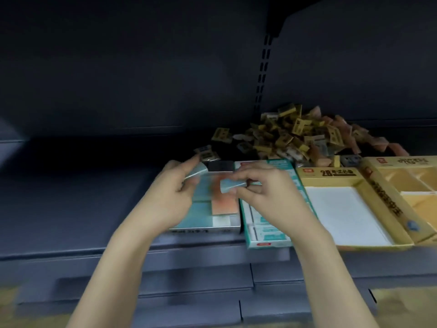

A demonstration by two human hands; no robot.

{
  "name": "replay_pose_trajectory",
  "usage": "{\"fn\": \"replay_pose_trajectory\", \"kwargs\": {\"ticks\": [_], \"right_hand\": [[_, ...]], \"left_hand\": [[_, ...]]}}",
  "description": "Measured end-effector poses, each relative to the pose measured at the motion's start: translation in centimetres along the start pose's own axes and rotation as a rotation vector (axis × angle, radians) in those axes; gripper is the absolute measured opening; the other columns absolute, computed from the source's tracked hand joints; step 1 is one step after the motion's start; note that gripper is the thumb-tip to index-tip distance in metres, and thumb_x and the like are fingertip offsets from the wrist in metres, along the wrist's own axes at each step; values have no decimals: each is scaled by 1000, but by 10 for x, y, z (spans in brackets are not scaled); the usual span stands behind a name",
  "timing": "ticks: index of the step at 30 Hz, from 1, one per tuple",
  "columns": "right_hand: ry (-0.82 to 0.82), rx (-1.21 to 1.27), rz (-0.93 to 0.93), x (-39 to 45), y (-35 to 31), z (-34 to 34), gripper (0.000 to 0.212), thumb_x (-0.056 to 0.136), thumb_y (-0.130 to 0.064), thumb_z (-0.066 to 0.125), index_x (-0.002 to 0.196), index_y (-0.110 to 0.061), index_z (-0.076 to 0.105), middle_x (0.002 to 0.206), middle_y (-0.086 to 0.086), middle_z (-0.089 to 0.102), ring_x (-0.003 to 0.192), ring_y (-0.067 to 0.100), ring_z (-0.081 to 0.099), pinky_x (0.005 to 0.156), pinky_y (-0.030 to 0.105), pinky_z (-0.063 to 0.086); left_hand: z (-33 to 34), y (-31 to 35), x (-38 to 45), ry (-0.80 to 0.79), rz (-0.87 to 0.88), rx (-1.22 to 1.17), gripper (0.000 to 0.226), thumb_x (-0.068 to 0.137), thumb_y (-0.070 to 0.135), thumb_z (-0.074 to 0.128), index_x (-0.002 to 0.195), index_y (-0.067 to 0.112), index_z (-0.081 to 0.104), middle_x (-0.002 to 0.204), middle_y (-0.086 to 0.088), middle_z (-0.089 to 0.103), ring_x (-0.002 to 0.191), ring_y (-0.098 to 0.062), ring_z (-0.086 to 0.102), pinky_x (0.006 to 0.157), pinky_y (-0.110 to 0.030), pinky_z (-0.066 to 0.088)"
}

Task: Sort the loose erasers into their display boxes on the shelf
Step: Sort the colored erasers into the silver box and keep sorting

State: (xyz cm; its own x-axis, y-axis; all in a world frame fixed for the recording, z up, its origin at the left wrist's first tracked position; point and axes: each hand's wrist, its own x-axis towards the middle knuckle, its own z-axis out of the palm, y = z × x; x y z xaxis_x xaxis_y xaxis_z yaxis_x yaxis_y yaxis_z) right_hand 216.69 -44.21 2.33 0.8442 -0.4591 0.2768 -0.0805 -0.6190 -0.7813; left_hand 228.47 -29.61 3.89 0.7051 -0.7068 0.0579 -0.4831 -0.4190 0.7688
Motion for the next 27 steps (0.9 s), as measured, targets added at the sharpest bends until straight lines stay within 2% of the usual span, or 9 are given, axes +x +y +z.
{"fn": "replay_pose_trajectory", "kwargs": {"ticks": [5,9,12,16,18,20,23,25,27], "right_hand": [[28,134,33,-6,-9,15,31,80,6,66,101,-16,70,102,-12,57,91,-5,56,78,9,46],[30,142,100,-13,-11,22,54,80,2,68,125,-27,58,100,-12,53,85,-7,52,79,4,43],[35,173,116,-17,-13,28,54,81,2,68,127,-24,55,93,-12,47,82,-10,52,78,4,43],[50,118,112,-19,-15,39,51,83,1,65,124,-29,57,94,-21,45,91,0,52,84,16,48],[45,75,108,-20,-15,42,51,83,-1,65,124,-30,57,96,-24,45,89,6,52,83,22,49],[43,7,88,-20,-16,43,48,82,-4,66,122,-28,58,99,-22,47,86,4,52,80,15,44],[45,-61,59,-22,-18,42,41,82,-7,68,118,-25,61,105,-16,54,78,5,52,77,5,37],[63,-88,47,-22,-19,39,36,81,-8,69,113,-24,64,106,-17,57,84,8,52,78,4,36],[81,-113,36,-21,-19,35,33,81,-10,70,107,-29,64,104,-27,54,92,1,51,82,4,34]], "left_hand": [[-15,-21,-6,55,65,-86,44,87,3,60,117,36,60,96,15,53,53,0,44,51,-8,36],[-16,-30,-9,91,40,-170,43,84,4,64,108,39,62,92,12,58,48,-2,39,48,-9,37],[-13,-35,-12,92,25,-213,41,83,7,66,106,40,63,85,12,59,47,-4,37,48,-11,37],[-18,-40,-16,94,-12,-190,31,84,13,67,97,41,66,63,9,49,42,-7,31,45,-11,33],[-19,-41,-16,89,-10,-185,33,84,12,67,89,45,63,59,7,46,42,-6,32,45,-12,33],[-20,-41,-16,77,-9,-177,34,83,12,67,87,45,61,65,5,55,50,-6,41,52,-11,38],[-21,-44,-17,65,-26,-179,29,83,12,68,93,40,64,84,3,64,73,-10,57,66,-10,43],[-22,-46,-17,78,-47,-176,25,83,15,68,99,34,66,85,4,63,73,-7,57,65,-10,42],[-23,-47,-18,86,-59,-158,24,83,17,68,102,32,66,86,3,63,70,-5,56,62,-7,41]]}}
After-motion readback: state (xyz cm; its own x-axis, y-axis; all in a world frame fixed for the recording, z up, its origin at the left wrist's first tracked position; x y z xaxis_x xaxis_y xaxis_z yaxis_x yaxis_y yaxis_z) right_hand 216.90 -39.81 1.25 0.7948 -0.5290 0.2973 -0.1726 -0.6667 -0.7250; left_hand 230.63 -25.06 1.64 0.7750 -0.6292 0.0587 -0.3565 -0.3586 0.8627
